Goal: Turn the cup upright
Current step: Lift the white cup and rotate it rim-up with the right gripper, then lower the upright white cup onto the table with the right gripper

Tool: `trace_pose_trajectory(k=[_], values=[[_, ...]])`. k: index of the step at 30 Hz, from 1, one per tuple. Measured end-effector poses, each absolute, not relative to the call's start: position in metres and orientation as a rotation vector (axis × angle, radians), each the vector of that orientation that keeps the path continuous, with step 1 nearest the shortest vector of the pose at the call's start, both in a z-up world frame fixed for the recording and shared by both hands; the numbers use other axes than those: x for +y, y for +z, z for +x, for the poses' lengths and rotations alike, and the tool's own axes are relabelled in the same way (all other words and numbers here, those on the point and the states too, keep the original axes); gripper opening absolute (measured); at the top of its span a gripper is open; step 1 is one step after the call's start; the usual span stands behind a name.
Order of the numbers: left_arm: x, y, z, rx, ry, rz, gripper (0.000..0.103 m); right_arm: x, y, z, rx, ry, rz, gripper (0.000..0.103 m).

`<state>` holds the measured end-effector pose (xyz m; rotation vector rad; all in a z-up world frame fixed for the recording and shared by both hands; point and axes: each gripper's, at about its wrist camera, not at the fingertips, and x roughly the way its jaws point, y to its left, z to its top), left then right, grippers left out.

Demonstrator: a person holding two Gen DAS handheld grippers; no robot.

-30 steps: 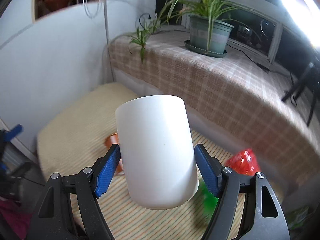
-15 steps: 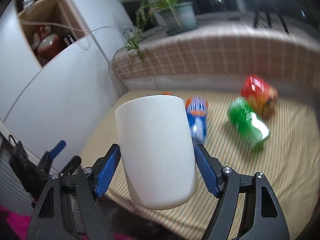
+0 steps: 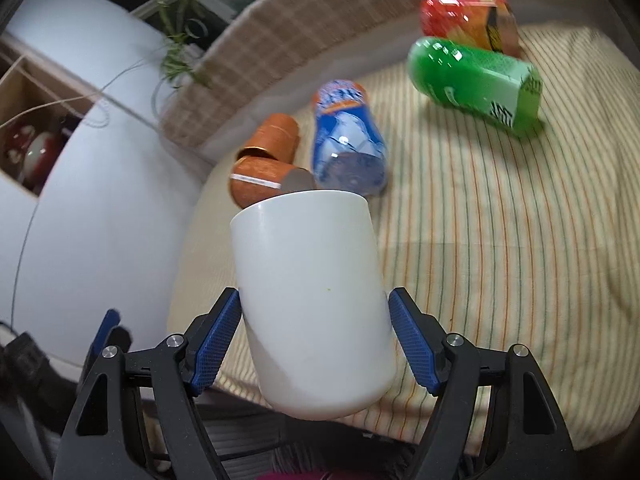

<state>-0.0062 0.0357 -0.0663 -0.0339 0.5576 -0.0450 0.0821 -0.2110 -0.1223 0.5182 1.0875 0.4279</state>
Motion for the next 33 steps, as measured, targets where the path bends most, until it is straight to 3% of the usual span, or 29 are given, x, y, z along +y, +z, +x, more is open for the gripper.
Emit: trace_pose_trajectory(k=[10, 33], values=[[0.031, -0.071, 0.0, 0.585, -0.067, -0.057, 0.103, -0.212, -0.138, 0.096, 1.085, 0.367, 0.511, 0.077], [0.009, -0.077, 0.034, 0.674, -0.196, -0.112, 0.103, -0.228, -0.087, 0.021, 0.832, 0.235, 0.149, 0.077]])
